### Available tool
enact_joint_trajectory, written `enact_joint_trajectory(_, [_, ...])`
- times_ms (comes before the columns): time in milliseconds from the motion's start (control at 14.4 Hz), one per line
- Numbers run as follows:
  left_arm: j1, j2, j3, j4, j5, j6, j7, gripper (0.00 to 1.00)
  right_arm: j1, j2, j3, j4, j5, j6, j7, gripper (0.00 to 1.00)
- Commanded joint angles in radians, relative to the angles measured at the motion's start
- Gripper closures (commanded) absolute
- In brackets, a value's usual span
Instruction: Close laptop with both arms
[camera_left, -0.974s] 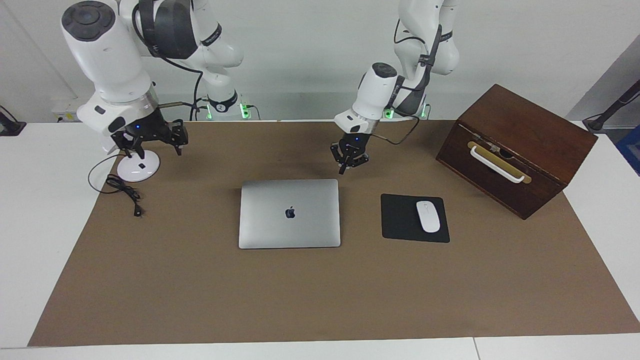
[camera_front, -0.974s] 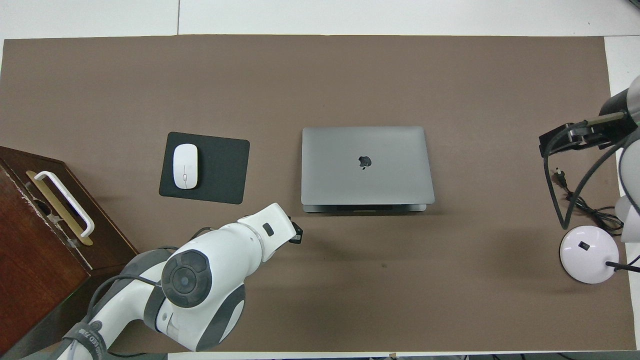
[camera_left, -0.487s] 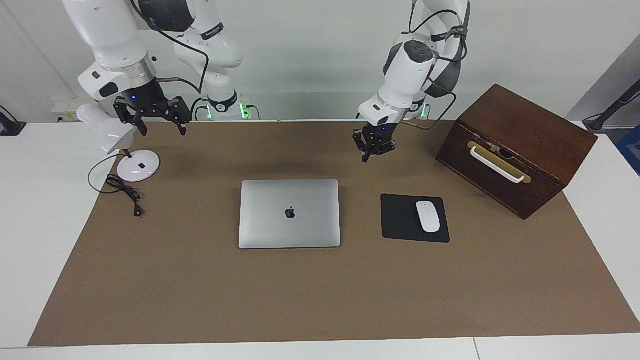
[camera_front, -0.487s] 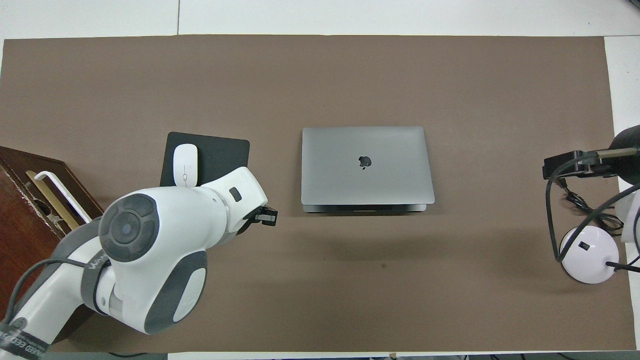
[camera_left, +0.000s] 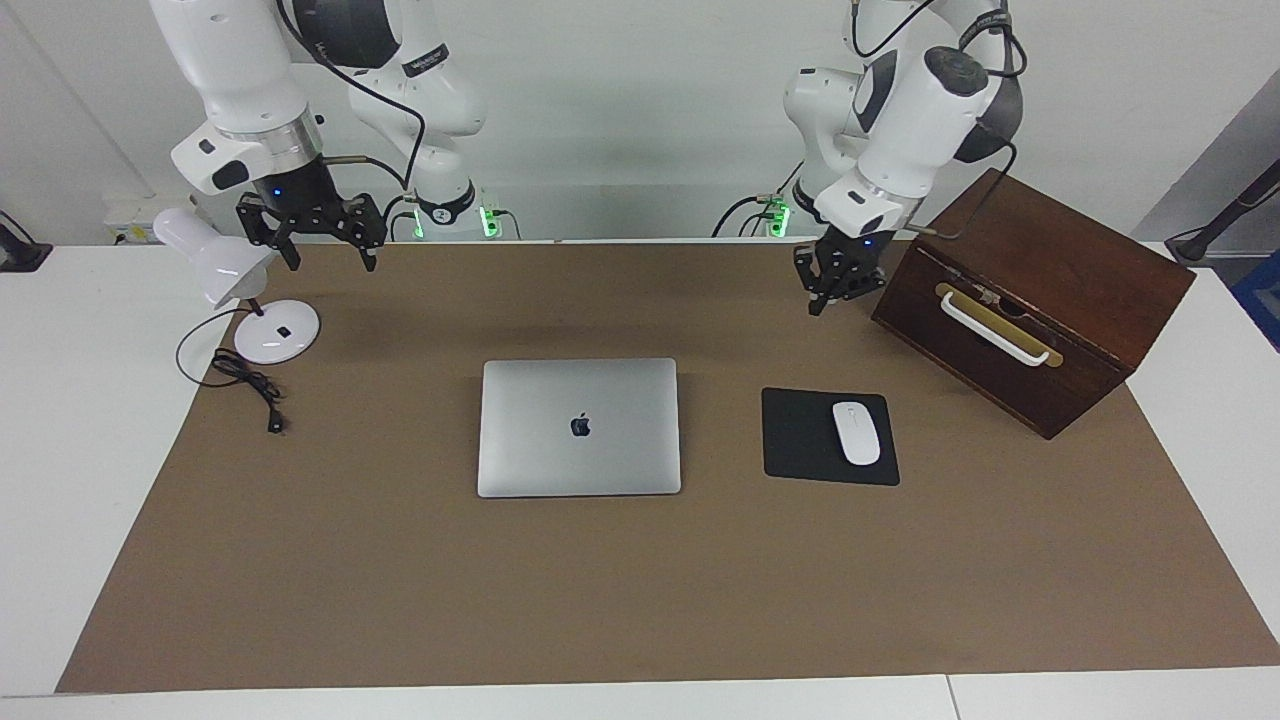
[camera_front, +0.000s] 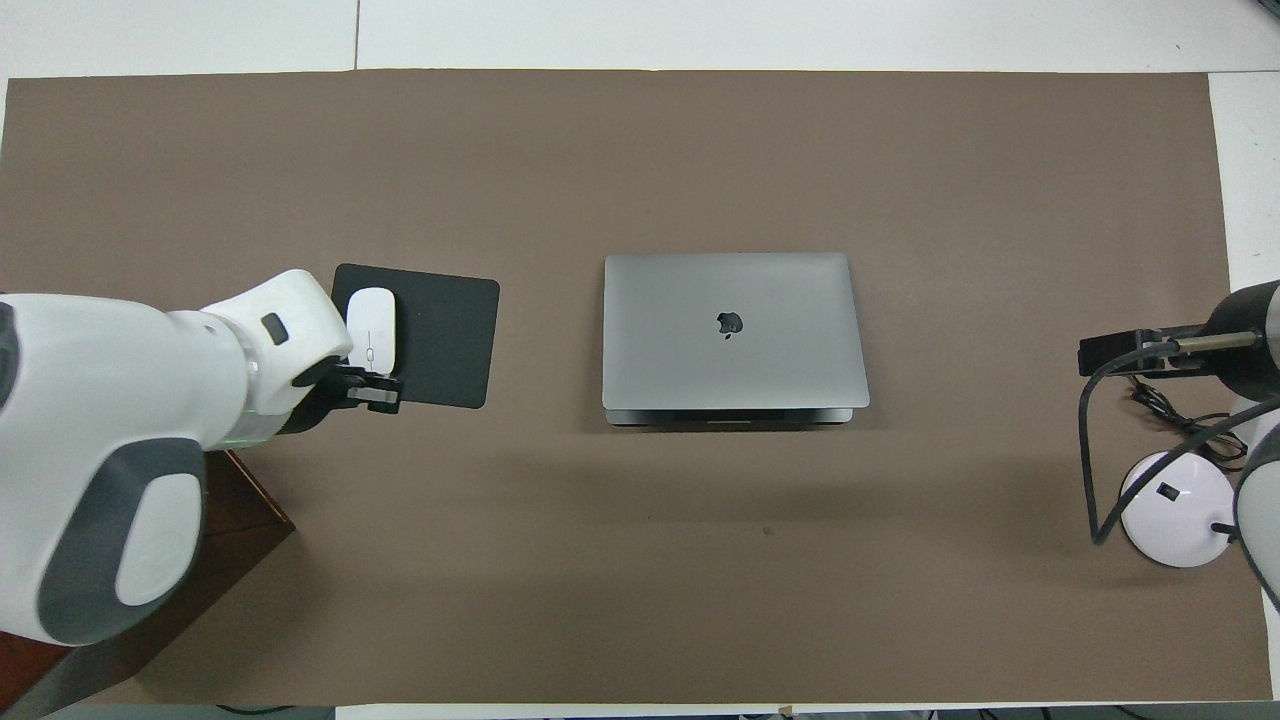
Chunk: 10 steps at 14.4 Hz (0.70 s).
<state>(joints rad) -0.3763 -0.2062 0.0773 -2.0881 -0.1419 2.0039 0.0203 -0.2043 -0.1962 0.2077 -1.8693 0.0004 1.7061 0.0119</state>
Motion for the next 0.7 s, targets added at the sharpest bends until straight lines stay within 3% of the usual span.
enact_joint_trajectory(0, [0.083,-0.002,-0.011,0.077,0.066,-0.095,0.056,1.0,-0.01,0.009,0.006,0.031,0.026,-0.029,0.014,0.0])
enact_joint_trajectory(348, [0.187,0.001,-0.011,0.129,0.136,-0.148,0.138,1.0,-0.009,0.035,0.006,0.075,0.023,-0.071,0.017,0.0])
enact_joint_trajectory(487, [0.22,0.001,-0.01,0.134,0.14,-0.148,0.139,0.01,-0.009,0.037,0.006,0.075,0.02,-0.071,0.017,0.0])
enact_joint_trajectory(626, [0.243,0.002,-0.01,0.137,0.14,-0.143,0.138,0.0,-0.007,0.04,0.006,0.082,0.009,-0.083,0.017,0.0])
